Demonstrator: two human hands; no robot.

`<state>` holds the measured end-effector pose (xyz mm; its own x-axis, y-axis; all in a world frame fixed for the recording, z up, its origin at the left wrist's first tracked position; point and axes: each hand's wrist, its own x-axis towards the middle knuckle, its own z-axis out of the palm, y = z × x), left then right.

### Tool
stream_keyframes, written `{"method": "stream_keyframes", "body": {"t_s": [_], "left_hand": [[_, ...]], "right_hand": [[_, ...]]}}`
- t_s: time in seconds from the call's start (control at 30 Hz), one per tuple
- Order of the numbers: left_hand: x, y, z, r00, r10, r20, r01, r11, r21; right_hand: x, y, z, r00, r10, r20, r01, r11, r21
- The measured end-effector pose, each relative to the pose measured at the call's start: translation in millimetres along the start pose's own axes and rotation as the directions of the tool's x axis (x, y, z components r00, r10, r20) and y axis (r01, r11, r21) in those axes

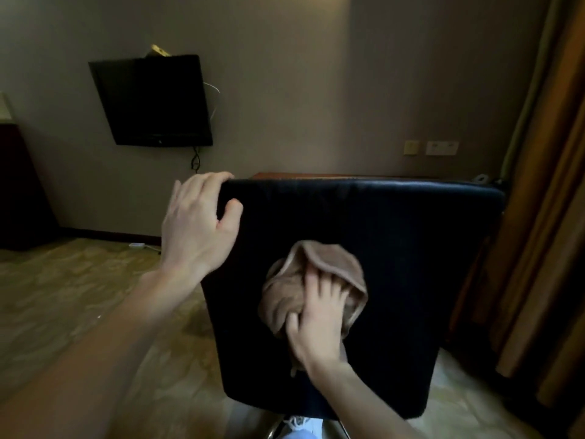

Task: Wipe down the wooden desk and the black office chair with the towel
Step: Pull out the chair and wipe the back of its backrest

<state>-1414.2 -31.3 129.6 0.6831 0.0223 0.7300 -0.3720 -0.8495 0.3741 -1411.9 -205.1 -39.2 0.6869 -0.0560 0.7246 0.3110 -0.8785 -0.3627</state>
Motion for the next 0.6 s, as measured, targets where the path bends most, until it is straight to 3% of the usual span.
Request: {"method": "stream_keyframes", "body": {"t_s": [0.13,0.23,0.3,0.37,0.47,0.6], "left_hand": [[6,-1,-10,0.993,-0.119,0.011,0.119,0.978,-0.169],[5,-2,-11,0.989,-0.146,0.018,0.146,0.966,-0.215],[3,1,-11,0.990,-0.144,0.012,0.142,0.954,-0.265],[-1,0,-10,0.993,-0.116,0.011,0.114,0.952,-0.284],[-8,-4,-9,0.996,-0.071,0.063,0.084,0.964,-0.252],[-9,7,-9,0.994,-0.039,0.098,0.061,0.970,-0.235]], "right_hand": [[-4,1,11,0.969,-0.190,0.160,0.219,0.957,-0.190],[9,8,1,0.923,-0.366,0.123,0.385,0.895,-0.224],[24,8,-18,0.906,-0.423,0.020,0.417,0.882,-0.219],[40,9,-42,0.924,-0.342,-0.171,0.318,0.936,-0.149],[58,20,-83,0.899,-0.083,-0.430,0.132,0.988,0.085],[91,46,-139,0.840,0.069,-0.538,0.020,0.987,0.158]]}}
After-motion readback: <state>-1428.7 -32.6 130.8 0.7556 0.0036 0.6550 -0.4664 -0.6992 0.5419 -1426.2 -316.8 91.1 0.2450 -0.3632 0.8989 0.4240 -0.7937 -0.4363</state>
